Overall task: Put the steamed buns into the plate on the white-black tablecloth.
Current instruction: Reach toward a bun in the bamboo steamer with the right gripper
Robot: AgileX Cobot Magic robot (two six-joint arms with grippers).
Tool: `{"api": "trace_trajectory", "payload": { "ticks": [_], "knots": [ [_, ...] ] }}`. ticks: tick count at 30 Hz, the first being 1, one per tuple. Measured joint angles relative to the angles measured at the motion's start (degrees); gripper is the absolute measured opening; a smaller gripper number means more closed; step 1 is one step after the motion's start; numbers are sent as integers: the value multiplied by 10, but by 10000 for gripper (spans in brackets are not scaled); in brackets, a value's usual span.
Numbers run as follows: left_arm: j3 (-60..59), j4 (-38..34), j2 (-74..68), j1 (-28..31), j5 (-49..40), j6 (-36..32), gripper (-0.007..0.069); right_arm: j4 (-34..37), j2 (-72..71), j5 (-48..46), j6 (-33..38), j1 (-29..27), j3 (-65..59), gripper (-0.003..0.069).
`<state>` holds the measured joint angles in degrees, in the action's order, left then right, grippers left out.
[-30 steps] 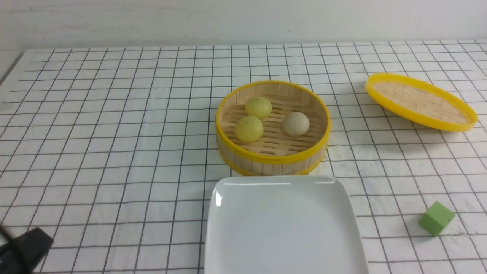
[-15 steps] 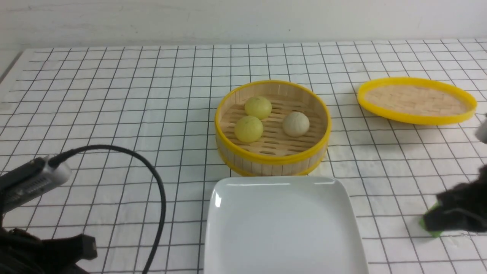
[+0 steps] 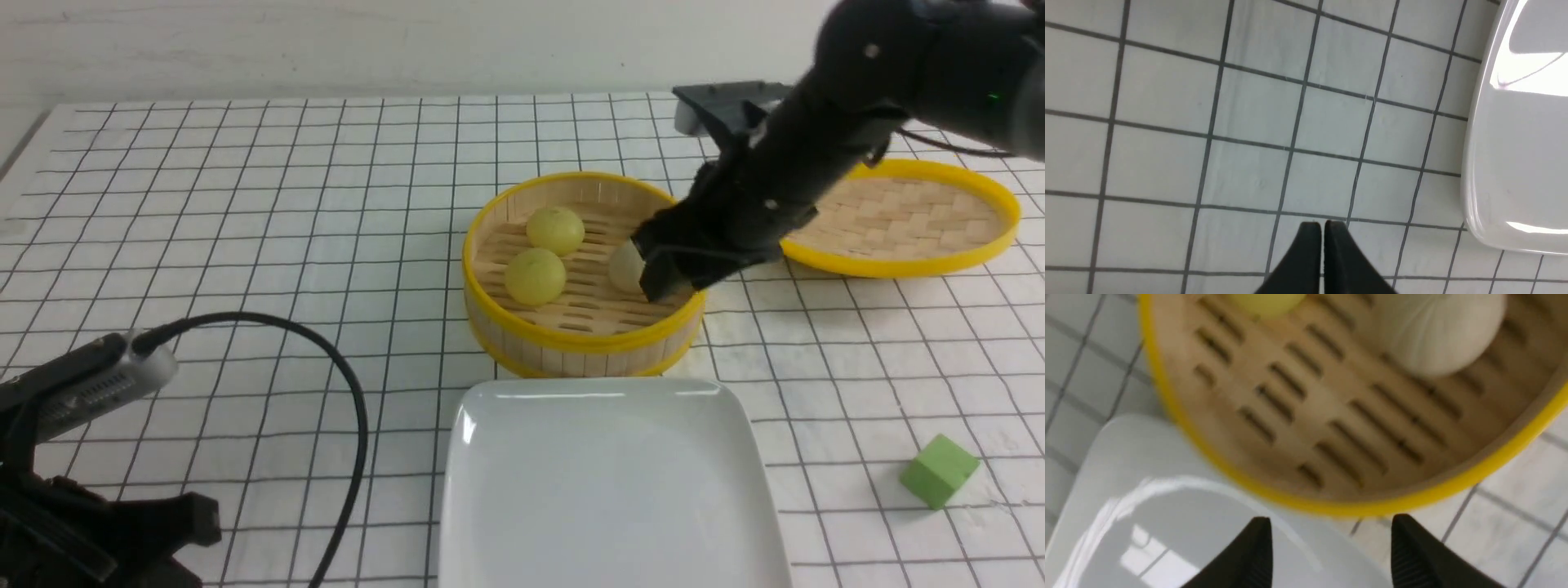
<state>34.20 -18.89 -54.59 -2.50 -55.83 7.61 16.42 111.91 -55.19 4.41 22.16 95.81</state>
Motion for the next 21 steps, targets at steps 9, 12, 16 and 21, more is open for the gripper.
{"api": "trace_trajectory", "payload": {
  "ticks": [9,12,16,21],
  "knots": [
    [0,2,0,0,3,0,55,-86,194,-22,-80,0,217,399],
    [0,2,0,0,3,0,55,-78,211,-24,-81,0,228,297],
    [0,2,0,0,3,0,55,-75,193,-50,-70,0,231,88],
    [0,4,0,0,3,0,58,-51,122,-134,-25,0,227,22]
  ]
}}
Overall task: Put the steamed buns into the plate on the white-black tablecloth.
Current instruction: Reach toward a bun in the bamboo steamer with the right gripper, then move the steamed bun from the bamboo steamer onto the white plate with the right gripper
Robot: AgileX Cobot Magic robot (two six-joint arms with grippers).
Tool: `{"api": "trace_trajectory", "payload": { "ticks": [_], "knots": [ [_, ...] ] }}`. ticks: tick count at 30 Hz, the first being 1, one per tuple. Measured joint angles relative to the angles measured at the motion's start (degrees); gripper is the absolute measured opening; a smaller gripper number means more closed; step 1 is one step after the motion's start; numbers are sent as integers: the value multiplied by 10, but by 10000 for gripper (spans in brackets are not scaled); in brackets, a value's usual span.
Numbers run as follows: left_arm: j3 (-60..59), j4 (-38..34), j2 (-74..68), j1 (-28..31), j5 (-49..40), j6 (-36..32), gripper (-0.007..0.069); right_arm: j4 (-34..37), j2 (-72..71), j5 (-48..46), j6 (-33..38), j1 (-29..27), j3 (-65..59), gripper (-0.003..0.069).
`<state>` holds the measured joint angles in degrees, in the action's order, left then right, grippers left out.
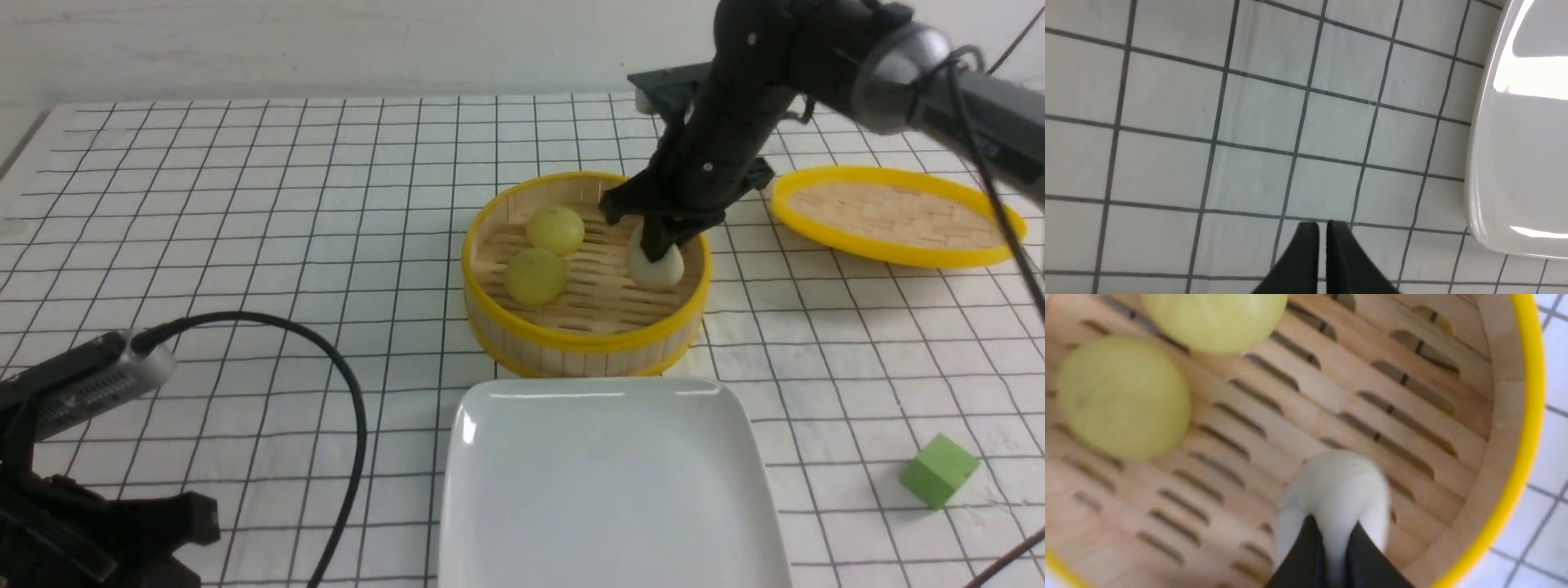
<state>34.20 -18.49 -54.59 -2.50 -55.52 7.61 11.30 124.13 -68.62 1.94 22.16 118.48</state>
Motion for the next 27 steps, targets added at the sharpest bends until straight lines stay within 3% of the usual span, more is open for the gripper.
{"api": "trace_trajectory", "payload": {
  "ticks": [4,9,11,16,19,21,27],
  "knots": [
    [0,1,0,0,0,0,67,46,-101,-11,16,1,-39,22],
    [0,3,0,0,0,0,73,99,-224,-13,22,30,-203,22],
    [0,3,0,0,1,0,73,110,-256,25,23,60,-327,23],
    [0,11,0,0,0,0,79,114,-259,144,23,101,-466,43],
    [0,13,0,0,0,0,87,114,-248,233,25,114,-525,97],
    [0,13,0,0,1,0,90,114,-235,273,25,114,-546,215],
    [0,13,0,0,8,0,91,71,-251,242,24,114,-522,450]
  ]
}}
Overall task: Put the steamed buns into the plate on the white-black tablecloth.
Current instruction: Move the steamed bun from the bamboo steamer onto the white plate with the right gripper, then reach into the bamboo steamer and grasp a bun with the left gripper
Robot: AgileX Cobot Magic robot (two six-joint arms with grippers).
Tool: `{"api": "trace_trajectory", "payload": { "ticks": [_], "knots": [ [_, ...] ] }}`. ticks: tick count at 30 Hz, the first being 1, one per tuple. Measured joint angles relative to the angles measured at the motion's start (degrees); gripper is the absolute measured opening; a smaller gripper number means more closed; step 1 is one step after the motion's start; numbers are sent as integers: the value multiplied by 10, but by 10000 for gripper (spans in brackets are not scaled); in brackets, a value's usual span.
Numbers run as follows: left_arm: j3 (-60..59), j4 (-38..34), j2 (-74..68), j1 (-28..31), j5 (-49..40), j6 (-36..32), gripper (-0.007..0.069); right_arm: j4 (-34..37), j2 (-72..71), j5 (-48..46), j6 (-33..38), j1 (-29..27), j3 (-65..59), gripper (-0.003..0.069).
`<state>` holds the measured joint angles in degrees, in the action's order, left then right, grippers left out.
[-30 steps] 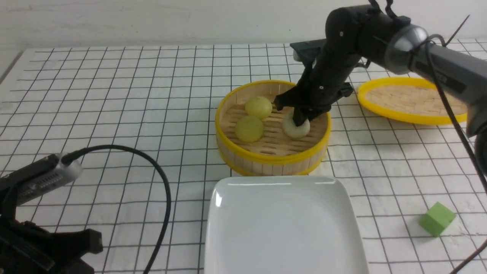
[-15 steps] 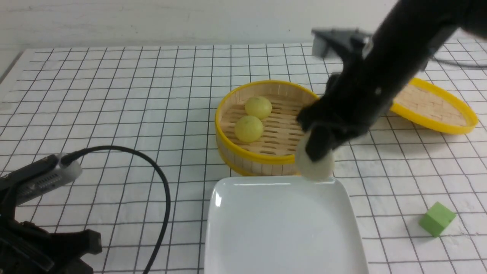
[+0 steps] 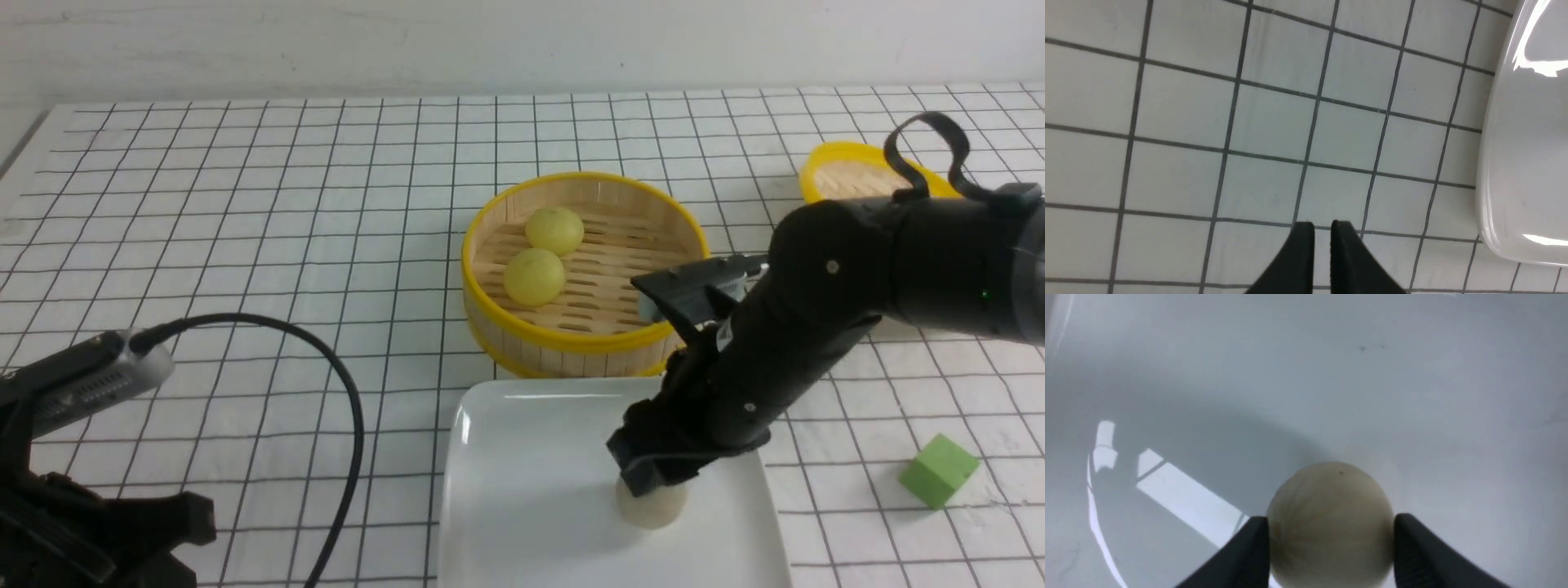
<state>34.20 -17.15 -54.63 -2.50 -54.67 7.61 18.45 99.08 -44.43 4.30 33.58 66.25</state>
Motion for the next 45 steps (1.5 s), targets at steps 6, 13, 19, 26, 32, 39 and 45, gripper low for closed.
{"api": "trace_trajectory", "payload": {
  "ticks": [6,13,19,26,32,39,45],
  "knots": [
    [0,1,0,0,30,-1,91,-147,-112,-129,-74,0,55,372],
    [7,1,-11,-1,77,-16,84,-288,-356,-222,-222,0,-56,-8],
    [104,-7,-62,-46,68,-29,3,-288,-530,-167,-250,0,-217,-15],
    [341,14,-278,-223,58,-7,13,-288,-590,-148,-273,0,-272,-15],
    [569,93,-485,-273,-2,66,163,-288,-590,-145,-273,0,-272,-14],
    [775,120,-660,-276,-75,102,434,-288,-590,-144,-274,0,-272,-9],
    [835,129,-726,-276,-61,104,502,-288,-590,-143,-274,0,-272,-8]
  ]
}}
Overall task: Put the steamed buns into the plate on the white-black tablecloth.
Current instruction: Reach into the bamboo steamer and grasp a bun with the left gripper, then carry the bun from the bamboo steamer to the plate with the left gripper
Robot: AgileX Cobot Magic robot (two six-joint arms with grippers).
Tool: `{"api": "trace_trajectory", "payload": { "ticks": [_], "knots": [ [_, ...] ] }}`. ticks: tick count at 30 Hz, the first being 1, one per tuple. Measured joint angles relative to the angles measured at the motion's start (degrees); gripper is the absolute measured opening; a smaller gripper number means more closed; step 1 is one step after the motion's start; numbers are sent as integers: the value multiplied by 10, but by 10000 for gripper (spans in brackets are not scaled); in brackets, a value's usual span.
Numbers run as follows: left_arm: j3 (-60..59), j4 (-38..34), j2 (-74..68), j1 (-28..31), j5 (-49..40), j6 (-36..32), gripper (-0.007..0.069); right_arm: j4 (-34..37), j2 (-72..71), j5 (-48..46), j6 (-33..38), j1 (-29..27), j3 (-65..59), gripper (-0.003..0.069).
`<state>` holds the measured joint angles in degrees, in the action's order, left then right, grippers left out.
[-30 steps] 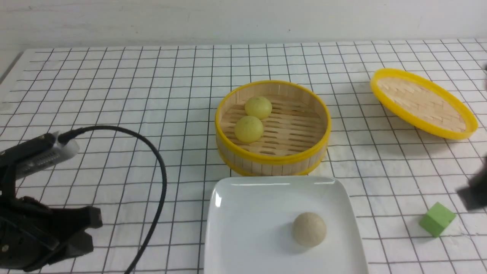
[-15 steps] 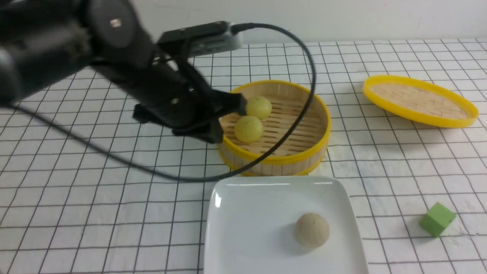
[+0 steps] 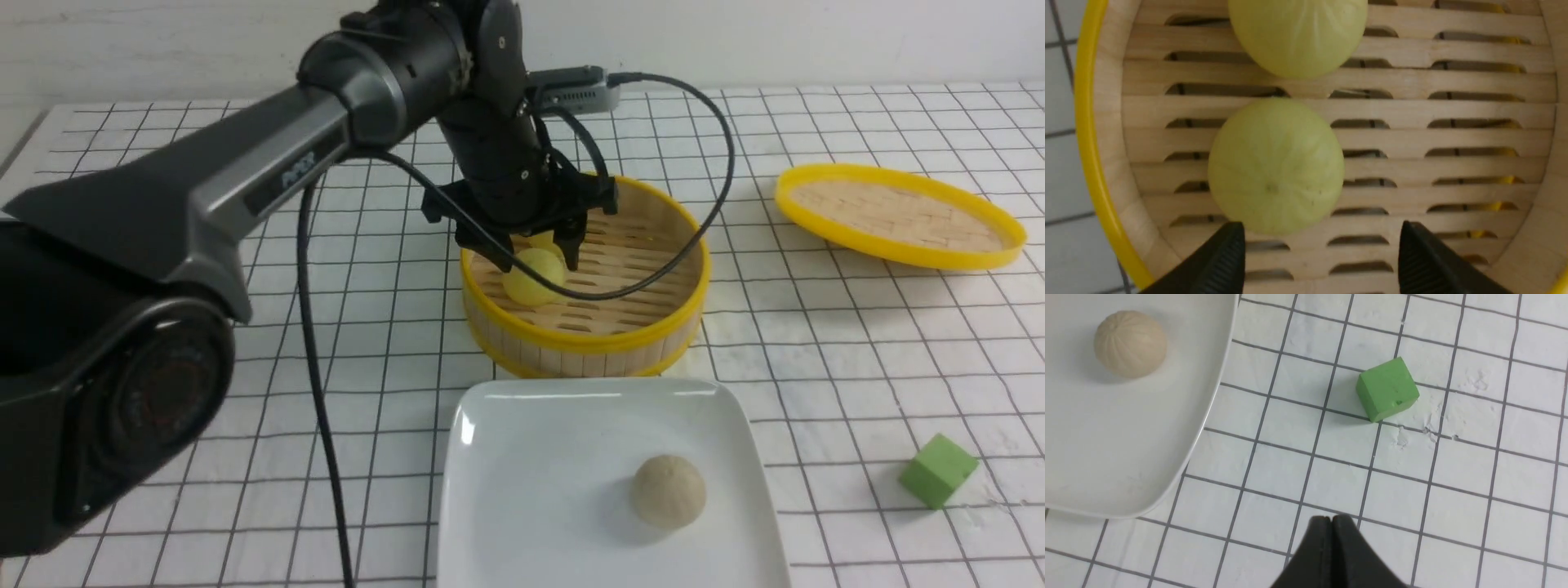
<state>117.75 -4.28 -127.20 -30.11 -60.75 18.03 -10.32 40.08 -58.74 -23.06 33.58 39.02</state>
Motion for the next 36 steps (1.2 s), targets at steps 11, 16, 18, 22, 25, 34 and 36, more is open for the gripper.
{"api": "trace_trajectory", "payload": {
  "ticks": [11,16,18,22,25,34,36],
  "knots": [
    [7,60,-37,-1,36,63,94,-1,0,2,-2,0,0,-1],
    [44,65,15,-14,-43,26,22,-1,0,2,-2,0,0,1],
    [62,65,44,-19,-61,19,22,-1,0,2,-2,0,0,2],
    [82,65,135,-27,-96,-2,22,-1,0,2,-2,0,0,5],
    [5,62,230,-27,-101,-34,22,-1,0,2,-2,0,0,6],
    [-309,-44,312,-30,-71,-29,39,2,0,0,-2,0,-1,9],
    [-385,-61,304,-42,0,-29,64,2,0,1,-2,0,-1,10]
  ]
}}
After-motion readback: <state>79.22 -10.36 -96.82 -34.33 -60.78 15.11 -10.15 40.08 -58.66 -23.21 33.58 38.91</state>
